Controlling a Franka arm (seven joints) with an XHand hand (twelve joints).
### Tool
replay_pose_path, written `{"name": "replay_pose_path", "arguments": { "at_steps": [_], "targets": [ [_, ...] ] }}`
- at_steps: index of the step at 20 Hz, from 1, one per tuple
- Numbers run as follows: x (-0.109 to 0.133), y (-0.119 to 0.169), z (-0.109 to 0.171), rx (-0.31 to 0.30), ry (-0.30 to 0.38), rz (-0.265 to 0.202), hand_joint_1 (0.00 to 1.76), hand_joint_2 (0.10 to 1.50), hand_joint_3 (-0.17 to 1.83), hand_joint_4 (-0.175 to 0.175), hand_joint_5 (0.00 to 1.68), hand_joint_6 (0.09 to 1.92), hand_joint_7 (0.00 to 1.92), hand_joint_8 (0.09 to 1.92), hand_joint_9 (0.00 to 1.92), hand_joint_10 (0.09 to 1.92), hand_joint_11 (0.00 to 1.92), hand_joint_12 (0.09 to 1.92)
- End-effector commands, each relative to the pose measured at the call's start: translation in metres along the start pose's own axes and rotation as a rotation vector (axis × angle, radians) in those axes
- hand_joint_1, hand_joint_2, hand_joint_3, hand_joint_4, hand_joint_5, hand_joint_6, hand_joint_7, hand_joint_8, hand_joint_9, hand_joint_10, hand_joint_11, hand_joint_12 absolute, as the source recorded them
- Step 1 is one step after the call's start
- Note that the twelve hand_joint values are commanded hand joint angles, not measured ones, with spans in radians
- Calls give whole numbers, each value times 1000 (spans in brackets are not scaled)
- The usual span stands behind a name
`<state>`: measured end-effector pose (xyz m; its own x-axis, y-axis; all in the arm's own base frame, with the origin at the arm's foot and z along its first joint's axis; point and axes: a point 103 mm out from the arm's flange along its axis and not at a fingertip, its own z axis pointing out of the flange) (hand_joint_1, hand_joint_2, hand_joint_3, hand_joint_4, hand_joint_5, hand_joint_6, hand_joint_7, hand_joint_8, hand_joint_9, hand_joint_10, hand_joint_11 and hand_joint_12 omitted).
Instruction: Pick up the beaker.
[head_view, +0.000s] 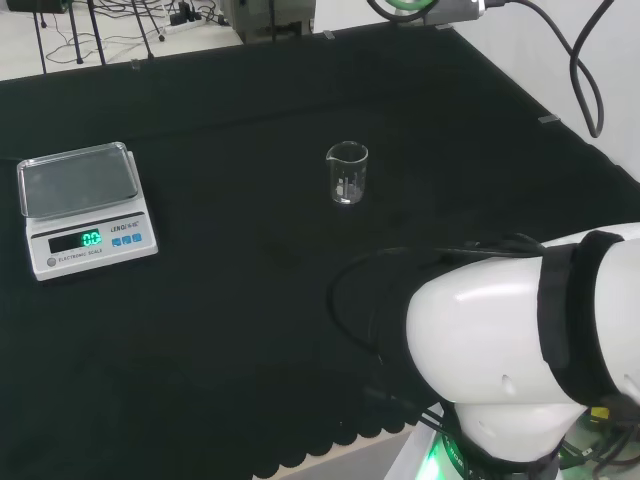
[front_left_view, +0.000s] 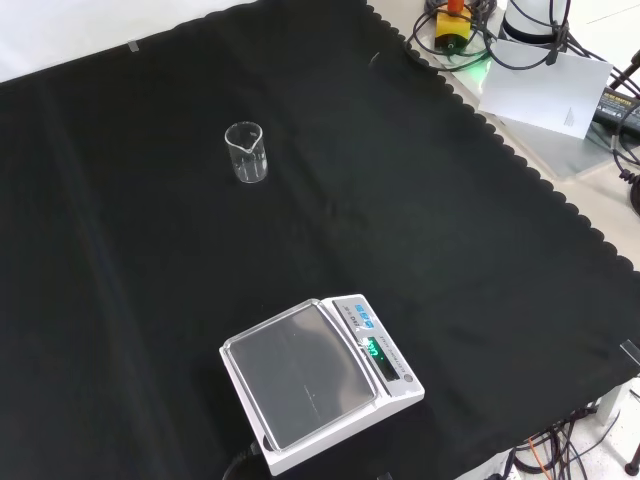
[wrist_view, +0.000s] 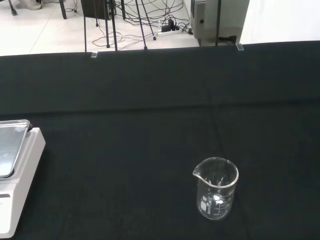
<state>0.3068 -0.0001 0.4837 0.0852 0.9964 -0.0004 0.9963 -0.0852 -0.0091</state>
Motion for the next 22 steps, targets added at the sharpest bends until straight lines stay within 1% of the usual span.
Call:
{"name": "replay_pose_path", "arguments": {
  "at_steps": [1, 4, 5, 6, 9, 15, 22],
  "targets": [
    [-1, 2, 2, -5, -7, -1, 672, 891, -129, 24, 39, 87, 7, 529, 10, 869, 0, 931],
    [-2, 7, 4, 1, -8, -3, 661, 887, -129, 16, 49, 87, 0, 571, 10, 880, 0, 955],
    [-10, 6, 4, -4, 3, 1, 661, 887, -129, 16, 50, 87, 0, 574, 10, 881, 0, 957],
    [-12, 7, 5, -1, 0, 1, 660, 887, -129, 15, 50, 87, 0, 576, 10, 882, 0, 957],
    [-8, 16, 12, 21, -6, -3, 661, 887, -129, 15, 50, 87, 0, 577, 10, 882, 0, 958],
    [-4, 33, 35, 47, 9, -20, 663, 887, -128, 15, 47, 87, 0, 578, 9, 883, 0, 957],
    [-11, 61, 70, 91, 42, -24, 666, 887, -128, 16, 39, 87, 0, 576, 9, 884, 0, 955]
  ]
}}
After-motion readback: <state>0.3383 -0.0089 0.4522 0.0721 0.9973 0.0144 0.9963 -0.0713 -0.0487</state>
